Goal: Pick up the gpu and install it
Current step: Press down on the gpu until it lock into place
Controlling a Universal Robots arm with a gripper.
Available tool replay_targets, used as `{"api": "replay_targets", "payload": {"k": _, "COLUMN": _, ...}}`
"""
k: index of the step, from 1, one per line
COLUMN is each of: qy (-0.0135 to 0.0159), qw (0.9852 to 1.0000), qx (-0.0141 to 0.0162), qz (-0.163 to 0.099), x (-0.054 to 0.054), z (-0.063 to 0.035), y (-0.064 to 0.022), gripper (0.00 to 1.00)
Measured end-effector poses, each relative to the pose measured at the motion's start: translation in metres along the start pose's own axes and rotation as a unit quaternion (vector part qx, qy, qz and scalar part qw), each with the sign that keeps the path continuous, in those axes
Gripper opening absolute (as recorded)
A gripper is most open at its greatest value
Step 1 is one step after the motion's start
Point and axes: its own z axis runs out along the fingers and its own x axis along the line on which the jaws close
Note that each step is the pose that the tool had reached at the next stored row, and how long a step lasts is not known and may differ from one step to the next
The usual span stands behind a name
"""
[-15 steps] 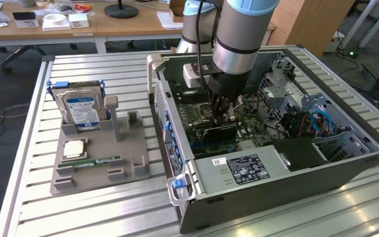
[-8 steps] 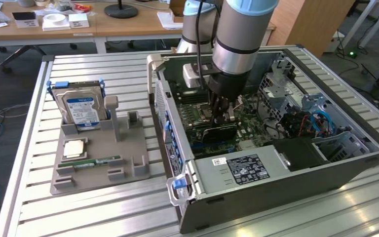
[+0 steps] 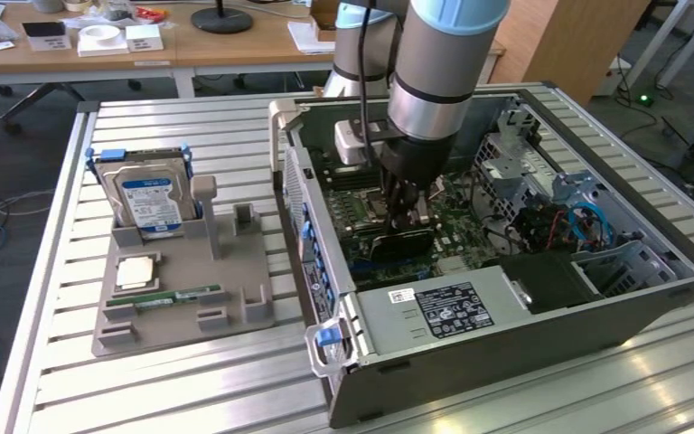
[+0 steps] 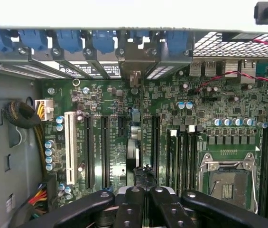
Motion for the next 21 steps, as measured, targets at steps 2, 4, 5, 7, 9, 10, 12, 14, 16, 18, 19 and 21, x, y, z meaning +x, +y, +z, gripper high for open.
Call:
{"api": "replay_targets", "payload": {"k": 2, "qy": 0.0003, "qw": 1.0, "qx": -0.0002, "qz": 0.0, "x": 0.0001, "z": 0.0005, "y": 0.0001, "gripper": 0.11}}
{"api": "replay_targets", "payload": {"k": 4, "qy": 0.0003, "qw": 1.0, "qx": -0.0001, "qz": 0.0, "x": 0.0001, "z": 0.0005, "y": 0.0001, "gripper": 0.11}}
{"api": "replay_targets", "payload": {"k": 5, "qy": 0.0002, "qw": 1.0, "qx": -0.0001, "qz": 0.0, "x": 0.0001, "z": 0.0006, "y": 0.0001, "gripper": 0.11}}
{"api": "replay_targets", "payload": {"k": 7, "qy": 0.0001, "qw": 1.0, "qx": -0.0001, "qz": 0.0, "x": 0.0001, "z": 0.0007, "y": 0.0001, "gripper": 0.11}}
{"api": "replay_targets", "payload": {"k": 9, "qy": 0.0002, "qw": 1.0, "qx": 0.0, "qz": 0.0, "x": 0.0001, "z": 0.0013, "y": 0.0, "gripper": 0.11}}
{"api": "replay_targets", "payload": {"k": 10, "qy": 0.0002, "qw": 1.0, "qx": -0.0001, "qz": 0.0, "x": 0.0001, "z": 0.0013, "y": 0.0001, "gripper": 0.11}}
{"api": "replay_targets", "payload": {"k": 12, "qy": 0.0002, "qw": 1.0, "qx": -0.0001, "qz": 0.0, "x": 0.0001, "z": 0.0014, "y": 0.0001, "gripper": 0.11}}
{"api": "replay_targets", "payload": {"k": 14, "qy": 0.0002, "qw": 1.0, "qx": -0.0001, "qz": 0.0, "x": 0.0001, "z": 0.0014, "y": 0.0001, "gripper": 0.11}}
{"api": "replay_targets", "payload": {"k": 16, "qy": 0.0, "qw": 1.0, "qx": 0.0, "qz": 0.0, "x": 0.0001, "z": 0.002, "y": 0.0, "gripper": 0.11}}
{"api": "replay_targets", "payload": {"k": 18, "qy": 0.0001, "qw": 1.0, "qx": -0.0001, "qz": 0.0, "x": 0.0001, "z": 0.0021, "y": 0.0001, "gripper": 0.11}}
{"api": "replay_targets", "payload": {"k": 19, "qy": 0.0001, "qw": 1.0, "qx": -0.0001, "qz": 0.0, "x": 0.0001, "z": 0.0021, "y": 0.0001, "gripper": 0.11}}
{"api": "replay_targets", "payload": {"k": 21, "qy": 0.0001, "qw": 1.0, "qx": -0.0001, "qz": 0.0, "x": 0.0001, "z": 0.0021, "y": 0.0001, "gripper": 0.11}}
